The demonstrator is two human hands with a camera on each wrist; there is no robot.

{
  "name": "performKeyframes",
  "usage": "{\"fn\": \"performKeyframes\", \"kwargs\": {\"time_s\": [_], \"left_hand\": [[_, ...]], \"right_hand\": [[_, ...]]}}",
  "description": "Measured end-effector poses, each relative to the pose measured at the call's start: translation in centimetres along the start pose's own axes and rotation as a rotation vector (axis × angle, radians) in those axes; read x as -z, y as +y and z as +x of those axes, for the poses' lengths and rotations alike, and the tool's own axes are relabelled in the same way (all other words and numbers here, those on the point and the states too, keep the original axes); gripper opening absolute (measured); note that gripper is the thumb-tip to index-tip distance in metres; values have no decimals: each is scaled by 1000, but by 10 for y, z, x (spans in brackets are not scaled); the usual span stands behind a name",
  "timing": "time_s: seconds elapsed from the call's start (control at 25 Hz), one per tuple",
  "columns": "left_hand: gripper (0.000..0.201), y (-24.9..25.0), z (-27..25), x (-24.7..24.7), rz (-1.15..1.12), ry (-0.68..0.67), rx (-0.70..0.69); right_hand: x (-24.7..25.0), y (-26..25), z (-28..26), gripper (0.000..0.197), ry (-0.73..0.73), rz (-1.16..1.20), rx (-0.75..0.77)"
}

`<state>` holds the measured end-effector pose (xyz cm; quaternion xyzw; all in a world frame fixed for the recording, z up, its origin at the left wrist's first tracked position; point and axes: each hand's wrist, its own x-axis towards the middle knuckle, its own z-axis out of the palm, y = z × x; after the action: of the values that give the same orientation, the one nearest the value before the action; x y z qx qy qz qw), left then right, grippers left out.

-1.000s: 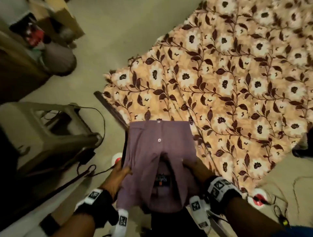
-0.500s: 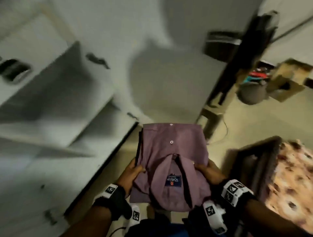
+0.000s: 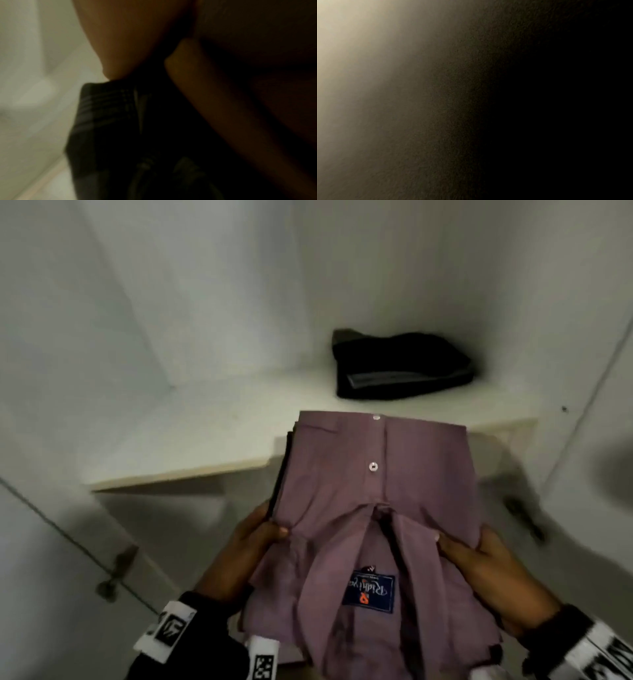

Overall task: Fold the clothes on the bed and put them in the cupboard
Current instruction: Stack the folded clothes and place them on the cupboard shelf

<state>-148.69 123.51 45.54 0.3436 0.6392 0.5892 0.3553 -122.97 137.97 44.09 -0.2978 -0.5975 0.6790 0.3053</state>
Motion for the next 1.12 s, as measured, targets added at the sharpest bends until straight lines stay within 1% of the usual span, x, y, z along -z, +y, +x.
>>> {"fn": "performKeyframes", "kwargs": {"time_s": [0.08,0.12,0.2,0.24,0.28,0.32,0.4,0.44,0.56,0.64,0.72,0.76,0.8,0.84,0.88,0.92,0.96,1.0,1.04,1.08,1.12], "left_hand": [[43,51,18,33,33,80,-152],[49,70,34,54,54,109,-203],[64,108,65,86,113,167,-261],[66,124,82,104,138,201,-287],[65,138,100,123,153,216,-317],[63,150,118,142,164,221,-333],[63,171,159,179,151,232,-322],[58,179,183,198,157,236,-312],[30,194,245,239,192,208,-268],[24,187,291,264,141,187,-214],[28,171,335,287,119,191,-167],[32,159,355,299,109,208,-154],[32,145,368,306,133,255,-148],[29,122,384,317,159,316,-120],[28,101,396,325,197,374,-59],[31,81,405,330,233,379,39],[36,65,411,333,288,353,136],[42,54,415,335,342,319,180],[43,52,417,336,382,305,186],[40,52,418,338,383,324,169],[35,55,416,337,381,343,156]], "right_hand": [[-25,-50,46,95,-113,-21,102],[-38,-73,71,91,-161,-27,158],[-66,-110,124,71,-206,-29,246],[-83,-128,154,60,-216,-44,274],[-100,-144,186,53,-224,-66,295],[-119,-158,218,52,-225,-87,316],[-154,-178,283,59,-210,-157,321],[-169,-186,316,62,-201,-186,313],[-207,-200,395,71,-170,-290,237],[-226,-199,441,70,-154,-357,208],[-239,-185,484,64,-133,-390,163],[-246,-171,501,62,-122,-396,159],[-250,-156,509,63,-103,-401,156],[-255,-134,521,71,-70,-420,126],[-257,-113,532,79,-40,-456,73],[-257,-91,543,80,-37,-492,15],[-253,-70,555,80,-66,-506,-39],[-250,-52,566,90,-100,-507,-79],[-250,-45,569,104,-121,-520,-101],[-252,-47,564,109,-117,-528,-95],[-255,-56,552,99,-90,-559,-91]]}}
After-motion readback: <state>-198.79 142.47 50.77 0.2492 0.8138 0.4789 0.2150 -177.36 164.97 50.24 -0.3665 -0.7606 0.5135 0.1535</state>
